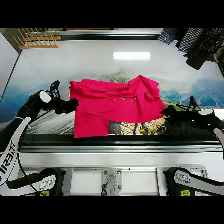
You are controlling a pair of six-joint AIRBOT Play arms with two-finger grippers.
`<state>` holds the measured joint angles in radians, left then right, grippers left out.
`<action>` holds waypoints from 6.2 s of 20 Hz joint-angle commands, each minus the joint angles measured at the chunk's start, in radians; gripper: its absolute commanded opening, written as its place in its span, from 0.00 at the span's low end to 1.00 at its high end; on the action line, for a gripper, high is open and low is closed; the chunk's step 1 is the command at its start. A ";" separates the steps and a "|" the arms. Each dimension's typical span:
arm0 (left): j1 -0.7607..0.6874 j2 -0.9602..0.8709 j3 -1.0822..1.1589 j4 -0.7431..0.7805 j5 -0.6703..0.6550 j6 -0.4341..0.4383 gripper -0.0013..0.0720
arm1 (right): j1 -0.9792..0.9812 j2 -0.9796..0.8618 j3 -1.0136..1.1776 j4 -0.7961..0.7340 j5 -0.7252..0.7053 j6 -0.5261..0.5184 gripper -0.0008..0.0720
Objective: Fold the clothes and pants, and hang the long-sleeved shirts on hangers.
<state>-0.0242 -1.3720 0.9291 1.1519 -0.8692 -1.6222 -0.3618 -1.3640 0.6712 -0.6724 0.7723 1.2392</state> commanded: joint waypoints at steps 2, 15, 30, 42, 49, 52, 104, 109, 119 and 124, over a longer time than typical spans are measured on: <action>0.001 0.003 -0.003 0.000 0.009 -0.001 0.03 | 0.114 -0.066 -0.004 0.161 -0.111 -0.153 0.63; 0.103 0.239 0.526 0.007 -0.203 0.011 0.03 | 0.132 0.147 0.784 -0.417 0.388 -0.004 0.03; 0.103 0.879 0.735 0.005 -0.157 -0.055 0.03 | 0.132 0.699 0.967 -0.428 0.276 0.034 0.03; 0.103 0.435 0.734 0.000 -0.265 -0.091 0.03 | 0.141 0.415 0.967 -0.428 0.417 0.124 0.03; 0.103 -0.124 0.734 -0.032 -0.222 -0.010 0.03 | 0.237 -0.122 0.968 -0.506 0.383 0.124 0.03; 0.096 -0.274 0.734 -0.029 -0.113 0.003 0.03 | 0.267 -0.283 0.974 -0.502 0.266 0.145 0.03; 0.293 0.297 -0.445 -0.007 -0.141 0.085 0.70 | 0.156 0.240 -0.222 -0.205 -0.085 0.156 0.03; 0.190 0.223 -0.445 -0.054 -0.160 0.125 0.63 | 0.156 0.240 -0.222 -0.205 -0.084 0.156 0.03; 0.243 0.592 -0.365 -0.018 -0.534 0.077 0.03 | 0.137 0.379 -0.013 -0.506 0.360 0.220 0.03; 0.254 0.784 -0.304 -0.019 -0.687 0.004 0.03 | 0.140 0.453 0.087 -0.720 0.669 0.359 0.03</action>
<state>0.2199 -0.6834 0.5911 1.1316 -1.4582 -1.5761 -0.2234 -0.9463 0.7017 -1.2667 1.2442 1.5314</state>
